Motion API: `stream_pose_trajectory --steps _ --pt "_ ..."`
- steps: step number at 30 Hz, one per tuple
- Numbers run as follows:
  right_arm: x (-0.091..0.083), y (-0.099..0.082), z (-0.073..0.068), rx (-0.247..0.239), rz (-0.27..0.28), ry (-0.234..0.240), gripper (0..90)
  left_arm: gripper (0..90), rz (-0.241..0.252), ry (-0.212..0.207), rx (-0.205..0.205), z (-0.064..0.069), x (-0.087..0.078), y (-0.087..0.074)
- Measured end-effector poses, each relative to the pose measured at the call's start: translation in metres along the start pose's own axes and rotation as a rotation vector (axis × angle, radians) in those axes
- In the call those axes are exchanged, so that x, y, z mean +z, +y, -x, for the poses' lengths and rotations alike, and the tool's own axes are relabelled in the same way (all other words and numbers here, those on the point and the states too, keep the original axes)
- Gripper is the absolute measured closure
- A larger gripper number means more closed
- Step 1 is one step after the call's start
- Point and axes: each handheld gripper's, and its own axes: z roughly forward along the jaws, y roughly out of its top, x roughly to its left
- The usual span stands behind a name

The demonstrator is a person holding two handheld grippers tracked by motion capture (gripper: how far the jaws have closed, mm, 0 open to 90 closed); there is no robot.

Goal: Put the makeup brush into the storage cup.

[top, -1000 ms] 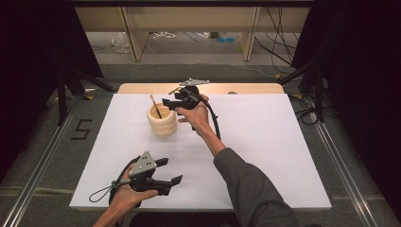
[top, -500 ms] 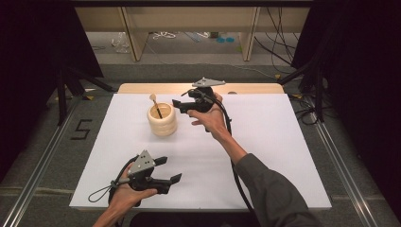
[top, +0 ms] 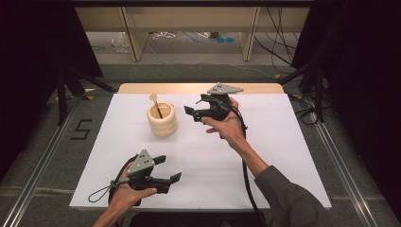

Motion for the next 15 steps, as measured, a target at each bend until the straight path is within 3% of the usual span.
stream_pose_trajectory --steps 11,13,15 --pt "-0.028 -0.016 -0.002 -0.019 0.002 -0.013 18.4 16.9 0.009 0.014 -0.007 0.0 -0.002 0.001" --pt "-0.034 -0.021 0.0 -0.007 0.003 -0.013 18.0 16.9 0.016 0.028 0.024 -0.003 -0.002 0.002" --pt "-0.041 -0.026 0.002 -0.015 0.001 -0.022 17.8 16.9 0.007 0.012 0.001 -0.001 -0.002 0.001"
